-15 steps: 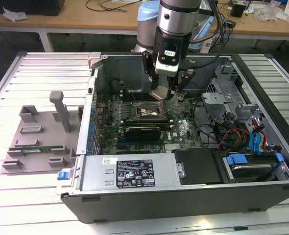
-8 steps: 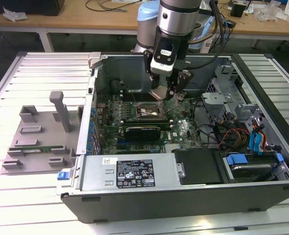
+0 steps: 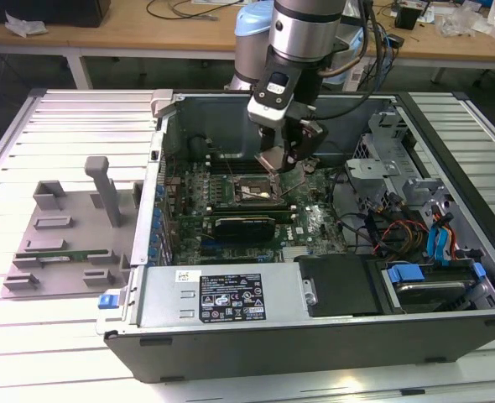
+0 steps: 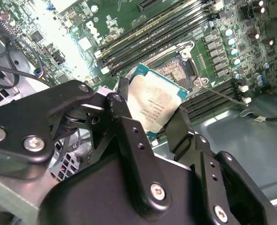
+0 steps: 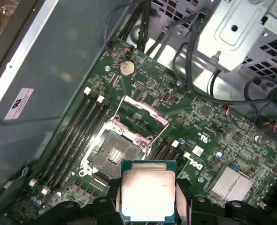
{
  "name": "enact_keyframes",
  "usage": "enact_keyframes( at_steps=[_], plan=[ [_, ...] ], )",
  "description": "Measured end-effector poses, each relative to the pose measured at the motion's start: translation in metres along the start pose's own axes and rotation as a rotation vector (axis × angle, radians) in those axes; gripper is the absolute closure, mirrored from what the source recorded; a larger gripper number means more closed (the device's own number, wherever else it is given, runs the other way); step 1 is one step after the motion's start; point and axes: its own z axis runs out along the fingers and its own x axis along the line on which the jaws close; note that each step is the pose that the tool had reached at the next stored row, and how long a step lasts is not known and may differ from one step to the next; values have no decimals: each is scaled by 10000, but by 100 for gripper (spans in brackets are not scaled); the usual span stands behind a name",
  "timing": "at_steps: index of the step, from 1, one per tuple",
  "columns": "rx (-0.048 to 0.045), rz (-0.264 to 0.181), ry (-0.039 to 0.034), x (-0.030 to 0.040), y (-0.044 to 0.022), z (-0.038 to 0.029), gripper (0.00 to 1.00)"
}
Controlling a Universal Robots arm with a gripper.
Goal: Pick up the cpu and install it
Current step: 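Place the cpu into insertion slot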
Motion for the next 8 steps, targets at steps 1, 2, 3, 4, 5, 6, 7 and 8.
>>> enact_keyframes(
  at_steps=[1, 2, 3, 4, 5, 6, 7, 8],
  plan=[
    [-2, 147, 5, 0, 0, 0, 45],
    [-4, 292, 9, 0, 0, 0, 45],
    [-6, 451, 15, 0, 0, 1, 45],
    [-9, 629, 21, 0, 0, 1, 45],
    [-10, 809, 26, 0, 0, 1, 45],
    [-13, 940, 31, 0, 0, 2, 45],
    [-14, 1073, 35, 0, 0, 2, 45],
    [-16, 1235, 40, 0, 0, 2, 45]
  ],
)
